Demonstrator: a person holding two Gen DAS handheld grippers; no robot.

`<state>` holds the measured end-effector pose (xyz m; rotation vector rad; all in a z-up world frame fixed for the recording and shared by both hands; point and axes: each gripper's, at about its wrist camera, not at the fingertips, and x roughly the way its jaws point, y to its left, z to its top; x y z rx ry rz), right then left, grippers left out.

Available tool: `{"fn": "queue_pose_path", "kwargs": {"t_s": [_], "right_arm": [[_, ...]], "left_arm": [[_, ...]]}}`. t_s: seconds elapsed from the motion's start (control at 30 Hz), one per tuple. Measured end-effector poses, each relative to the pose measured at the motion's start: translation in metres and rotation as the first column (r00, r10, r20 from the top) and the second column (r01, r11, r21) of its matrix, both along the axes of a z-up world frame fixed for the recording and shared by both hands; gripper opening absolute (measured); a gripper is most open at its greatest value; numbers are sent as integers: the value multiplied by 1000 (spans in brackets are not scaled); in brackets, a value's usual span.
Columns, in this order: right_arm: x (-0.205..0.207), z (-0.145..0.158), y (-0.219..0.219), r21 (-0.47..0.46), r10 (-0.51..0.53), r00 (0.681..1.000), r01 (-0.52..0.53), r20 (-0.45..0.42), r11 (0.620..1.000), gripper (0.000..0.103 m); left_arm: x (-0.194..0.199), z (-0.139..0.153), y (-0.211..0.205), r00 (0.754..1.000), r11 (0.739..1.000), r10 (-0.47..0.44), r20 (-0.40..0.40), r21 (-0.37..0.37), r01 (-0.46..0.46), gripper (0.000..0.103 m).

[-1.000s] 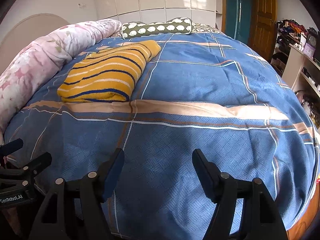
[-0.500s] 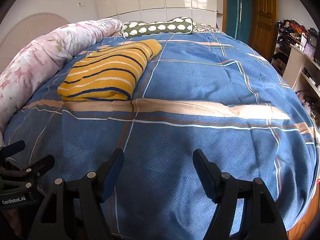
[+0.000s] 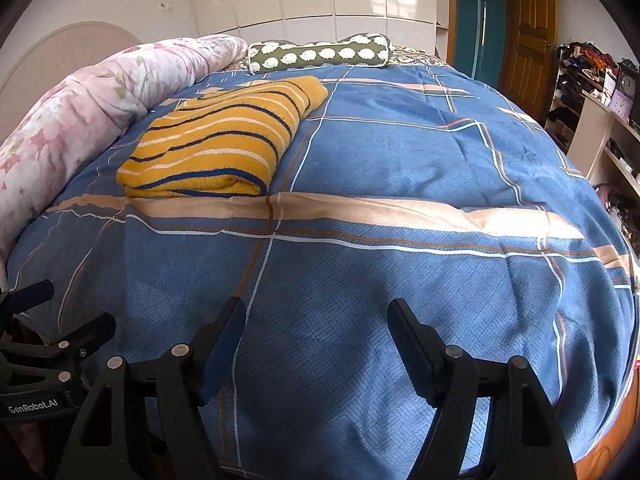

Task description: Fold small clothes

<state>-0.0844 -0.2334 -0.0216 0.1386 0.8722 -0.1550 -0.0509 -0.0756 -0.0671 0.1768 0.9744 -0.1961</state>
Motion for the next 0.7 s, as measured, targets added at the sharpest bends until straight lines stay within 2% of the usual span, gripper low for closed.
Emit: {"fn": "queue_pose_path", "kwargs": {"t_s": [0.7], "right_arm": [[0, -1, 5, -12, 7, 1000, -7, 7, 1000, 79]], "left_arm": [[1, -9, -1, 1000, 1000, -12, -26, -7, 12, 103]]}}
